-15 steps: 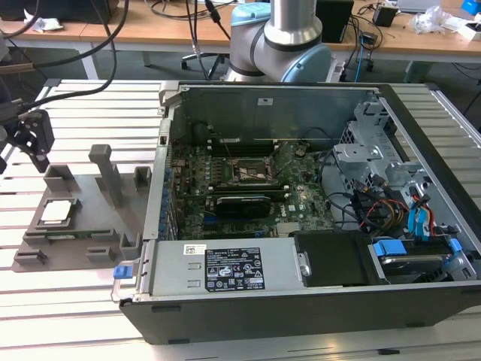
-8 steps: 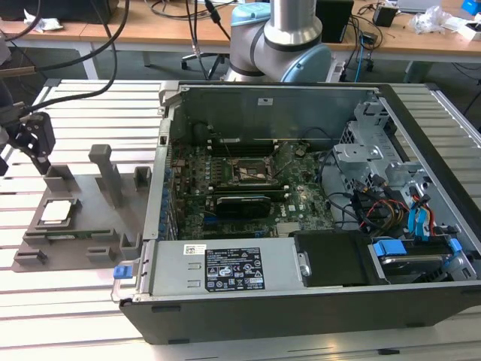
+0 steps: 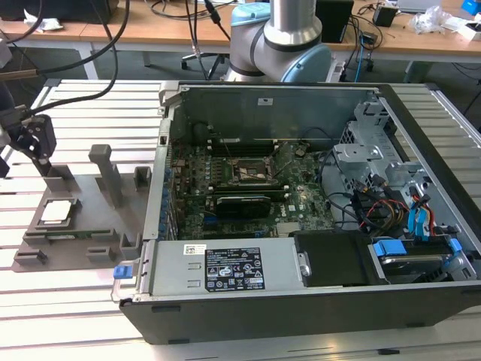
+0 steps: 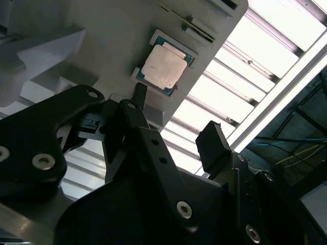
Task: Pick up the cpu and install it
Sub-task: 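Pick up the cpu and move it towards the insertion slot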
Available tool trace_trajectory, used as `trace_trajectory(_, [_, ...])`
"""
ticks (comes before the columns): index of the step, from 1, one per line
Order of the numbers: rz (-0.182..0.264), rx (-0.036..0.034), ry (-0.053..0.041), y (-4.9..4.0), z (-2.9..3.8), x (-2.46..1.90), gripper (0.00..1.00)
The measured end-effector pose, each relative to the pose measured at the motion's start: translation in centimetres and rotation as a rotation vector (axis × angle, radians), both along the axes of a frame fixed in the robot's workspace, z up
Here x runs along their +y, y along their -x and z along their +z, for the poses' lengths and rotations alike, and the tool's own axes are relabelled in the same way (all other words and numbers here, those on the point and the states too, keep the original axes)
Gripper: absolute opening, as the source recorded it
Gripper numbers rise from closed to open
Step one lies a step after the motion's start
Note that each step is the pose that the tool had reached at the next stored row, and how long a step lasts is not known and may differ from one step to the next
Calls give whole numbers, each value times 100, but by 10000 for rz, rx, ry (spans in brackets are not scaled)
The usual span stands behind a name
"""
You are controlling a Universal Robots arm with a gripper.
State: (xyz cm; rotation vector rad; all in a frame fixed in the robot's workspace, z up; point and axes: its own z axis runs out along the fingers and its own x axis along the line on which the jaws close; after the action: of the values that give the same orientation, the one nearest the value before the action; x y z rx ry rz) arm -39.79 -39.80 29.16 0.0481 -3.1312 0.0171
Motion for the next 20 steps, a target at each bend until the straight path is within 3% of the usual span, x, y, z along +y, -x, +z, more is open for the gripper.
trace_trajectory(5, [0,0,0,0,-45,0,66])
trace_trajectory(9, [0,0,0,0,-162,0,66])
trace_trajectory(10, [0,0,1,0,-218,0,66])
trace_trajectory(20, [0,0,1,0,-279,0,66])
